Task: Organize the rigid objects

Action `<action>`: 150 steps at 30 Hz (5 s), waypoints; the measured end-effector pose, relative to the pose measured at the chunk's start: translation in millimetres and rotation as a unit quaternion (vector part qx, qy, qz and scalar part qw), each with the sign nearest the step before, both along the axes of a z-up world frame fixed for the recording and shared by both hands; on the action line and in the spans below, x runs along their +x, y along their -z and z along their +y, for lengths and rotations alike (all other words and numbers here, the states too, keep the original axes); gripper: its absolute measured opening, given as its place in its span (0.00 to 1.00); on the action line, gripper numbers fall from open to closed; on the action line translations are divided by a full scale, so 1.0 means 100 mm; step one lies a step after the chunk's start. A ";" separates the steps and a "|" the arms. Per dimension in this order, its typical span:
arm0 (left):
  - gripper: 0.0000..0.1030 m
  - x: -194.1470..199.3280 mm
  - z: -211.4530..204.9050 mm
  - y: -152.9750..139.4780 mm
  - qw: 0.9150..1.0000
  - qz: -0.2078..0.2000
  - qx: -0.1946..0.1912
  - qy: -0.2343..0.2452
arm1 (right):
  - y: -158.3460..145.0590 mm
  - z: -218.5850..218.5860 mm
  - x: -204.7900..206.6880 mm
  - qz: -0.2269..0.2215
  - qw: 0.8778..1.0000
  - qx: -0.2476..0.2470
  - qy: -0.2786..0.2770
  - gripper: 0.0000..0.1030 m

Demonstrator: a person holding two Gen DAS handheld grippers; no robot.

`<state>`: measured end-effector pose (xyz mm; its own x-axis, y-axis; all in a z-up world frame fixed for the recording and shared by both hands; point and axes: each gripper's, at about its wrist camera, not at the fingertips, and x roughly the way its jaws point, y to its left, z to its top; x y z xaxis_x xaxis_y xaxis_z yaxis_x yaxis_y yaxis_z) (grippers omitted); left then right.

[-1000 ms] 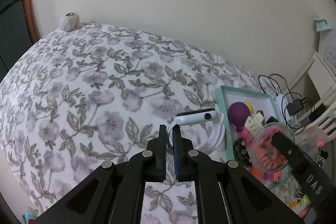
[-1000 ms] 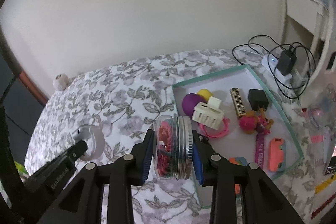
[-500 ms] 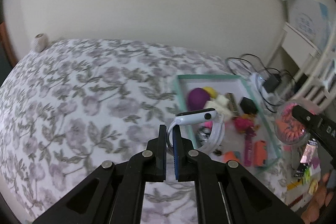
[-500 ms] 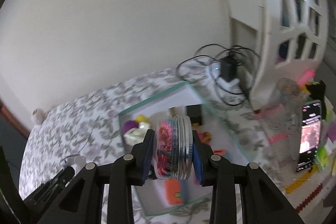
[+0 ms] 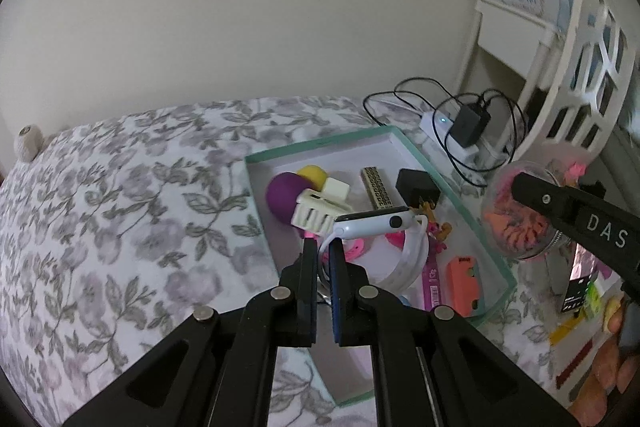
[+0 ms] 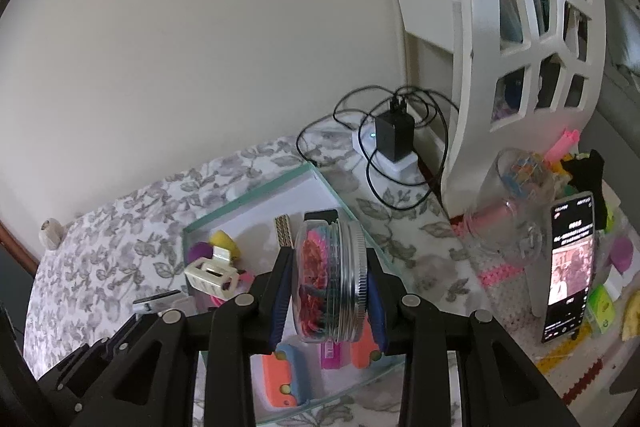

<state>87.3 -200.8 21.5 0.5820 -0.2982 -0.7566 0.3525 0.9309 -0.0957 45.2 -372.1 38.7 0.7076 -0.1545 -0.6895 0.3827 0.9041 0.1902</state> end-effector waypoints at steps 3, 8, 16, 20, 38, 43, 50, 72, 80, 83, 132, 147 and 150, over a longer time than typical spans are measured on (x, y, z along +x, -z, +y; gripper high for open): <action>0.05 0.03 -0.08 0.11 1.000 0.004 0.007 0.010 | 0.12 -0.02 0.05 0.011 1.000 0.016 -0.003 0.35; 0.05 0.11 -0.13 0.29 0.999 0.023 0.018 0.013 | 0.25 0.00 0.14 0.032 0.999 0.011 -0.008 0.35; 0.05 0.18 -0.17 0.46 0.998 0.047 0.033 0.026 | 0.41 0.07 0.24 0.059 0.998 -0.001 -0.020 0.35; 0.05 0.19 -0.18 0.52 0.997 0.060 0.036 0.029 | 0.55 0.12 0.30 0.078 0.996 -0.003 -0.030 0.35; 0.33 0.21 -0.10 0.58 0.995 0.091 0.023 0.020 | 0.70 0.21 0.37 0.111 0.993 -0.014 -0.048 0.36; 0.37 0.21 -0.05 0.47 0.996 0.088 0.004 0.016 | 0.69 0.26 0.38 0.115 0.992 -0.022 -0.054 0.36; 0.37 0.23 0.12 0.32 0.997 0.074 -0.018 -0.013 | 0.57 0.29 0.36 0.099 0.993 -0.029 -0.058 0.37; 0.64 0.48 0.88 0.68 0.968 0.142 -0.001 -0.208 | 0.63 0.48 0.42 0.109 0.989 -0.045 -0.093 0.60; 0.74 0.49 0.96 0.78 0.962 0.153 0.027 -0.226 | 0.70 0.54 0.45 0.112 0.987 -0.047 -0.105 0.83; 0.78 0.49 0.95 0.81 0.961 0.158 0.038 -0.225 | 0.69 0.55 0.45 0.107 0.987 -0.048 -0.109 0.90; 0.96 -0.11 1.20 0.33 0.969 0.113 0.085 -0.205 | 0.39 1.05 -0.04 0.092 0.980 -0.100 -0.143 1.00; 0.96 -0.46 1.42 0.15 0.976 0.098 0.060 -0.186 | 0.30 1.18 -0.37 0.100 0.978 -0.117 -0.142 1.00; 0.96 -0.51 1.44 0.14 0.978 0.094 0.060 -0.174 | 0.30 1.20 -0.45 0.103 0.978 -0.113 -0.140 1.00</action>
